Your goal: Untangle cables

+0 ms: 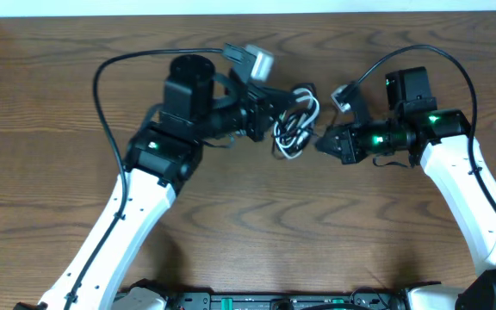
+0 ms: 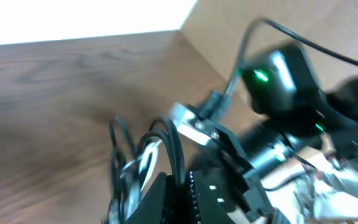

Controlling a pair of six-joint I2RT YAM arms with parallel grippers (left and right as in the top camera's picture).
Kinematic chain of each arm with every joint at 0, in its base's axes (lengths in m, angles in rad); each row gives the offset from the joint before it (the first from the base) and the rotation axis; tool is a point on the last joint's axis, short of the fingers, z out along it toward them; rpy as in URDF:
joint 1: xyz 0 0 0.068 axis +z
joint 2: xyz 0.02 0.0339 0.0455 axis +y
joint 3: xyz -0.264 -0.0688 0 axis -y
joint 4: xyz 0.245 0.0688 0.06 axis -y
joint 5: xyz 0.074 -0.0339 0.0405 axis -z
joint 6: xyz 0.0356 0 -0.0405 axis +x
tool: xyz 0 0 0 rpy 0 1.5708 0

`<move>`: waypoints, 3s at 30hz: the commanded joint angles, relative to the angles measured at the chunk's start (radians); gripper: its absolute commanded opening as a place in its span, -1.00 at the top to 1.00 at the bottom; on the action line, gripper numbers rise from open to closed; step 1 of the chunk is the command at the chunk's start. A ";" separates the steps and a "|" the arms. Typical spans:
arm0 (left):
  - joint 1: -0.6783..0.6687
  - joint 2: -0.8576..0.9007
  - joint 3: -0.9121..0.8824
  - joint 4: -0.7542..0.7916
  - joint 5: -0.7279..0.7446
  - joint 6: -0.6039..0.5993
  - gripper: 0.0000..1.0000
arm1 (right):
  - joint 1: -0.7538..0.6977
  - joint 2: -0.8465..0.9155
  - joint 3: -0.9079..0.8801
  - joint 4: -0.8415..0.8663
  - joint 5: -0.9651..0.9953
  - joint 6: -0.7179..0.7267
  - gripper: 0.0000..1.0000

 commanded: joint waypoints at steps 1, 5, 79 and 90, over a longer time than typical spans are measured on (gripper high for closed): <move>0.087 -0.007 0.015 0.001 -0.025 -0.005 0.85 | -0.012 0.004 -0.005 -0.043 0.364 0.119 0.98; 0.169 -0.010 0.015 -0.056 -0.021 -0.005 0.85 | -0.053 0.004 -0.005 -0.069 0.430 0.141 0.98; 0.001 0.338 -0.043 -0.304 -0.303 0.189 0.42 | 0.064 0.019 -0.005 -0.045 0.744 0.402 -0.36; -0.084 0.457 -0.044 -0.294 -0.315 0.237 0.43 | 0.064 0.019 -0.005 -0.029 0.744 0.403 -0.40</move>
